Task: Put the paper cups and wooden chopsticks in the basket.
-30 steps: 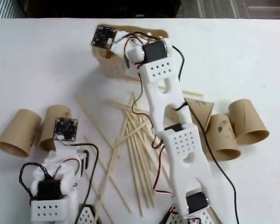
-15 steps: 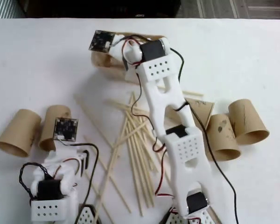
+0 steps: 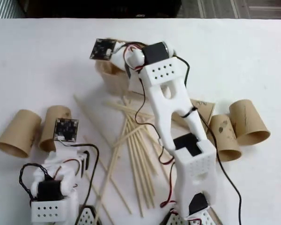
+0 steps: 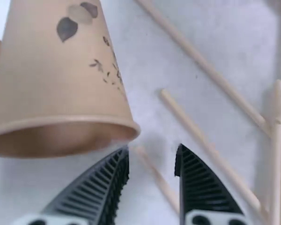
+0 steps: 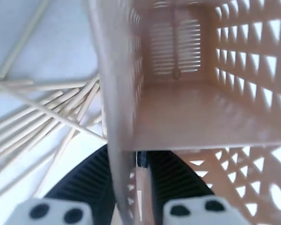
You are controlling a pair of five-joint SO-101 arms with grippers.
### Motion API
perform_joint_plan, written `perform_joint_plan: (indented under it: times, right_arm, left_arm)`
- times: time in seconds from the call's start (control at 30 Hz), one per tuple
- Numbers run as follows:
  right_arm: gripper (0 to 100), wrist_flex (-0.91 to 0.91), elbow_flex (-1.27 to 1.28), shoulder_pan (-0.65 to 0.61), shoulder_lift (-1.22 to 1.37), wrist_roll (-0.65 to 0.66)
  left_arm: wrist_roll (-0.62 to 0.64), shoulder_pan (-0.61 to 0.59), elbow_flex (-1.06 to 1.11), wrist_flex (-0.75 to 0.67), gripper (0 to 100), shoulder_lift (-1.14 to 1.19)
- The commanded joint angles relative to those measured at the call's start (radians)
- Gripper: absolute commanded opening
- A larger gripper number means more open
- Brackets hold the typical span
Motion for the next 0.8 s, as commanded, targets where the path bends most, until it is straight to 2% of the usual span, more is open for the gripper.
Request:
perform_joint_plan:
  times: [0.0, 0.17, 0.27, 0.37, 0.57, 0.77]
  right_arm:
    - [1.9, 0.007, 0.037, -0.015, -0.110, 0.048]
    - [1.9, 0.001, 0.052, -0.013, -0.113, 0.114]
    - [2.1, -0.074, 0.052, -0.012, -0.101, 0.106]
    - [5.2, -0.165, 0.052, -0.004, -0.090, 0.021]
    - [26.8, -0.249, 0.051, -0.008, -0.101, -0.153]
    - [29.1, -0.214, -0.028, -0.012, -0.143, -0.218]
  left_arm:
    - [0.009, -0.007, -0.005, 0.005, 17, -0.005]
    - [0.009, -0.007, -0.005, 0.005, 17, -0.005]
    - [0.009, -0.007, -0.005, 0.005, 17, -0.005]
    - [0.009, -0.007, -0.005, 0.005, 17, -0.005]
    - [0.009, -0.007, -0.005, 0.005, 17, -0.005]
    - [0.009, -0.007, -0.005, 0.005, 17, -0.005]
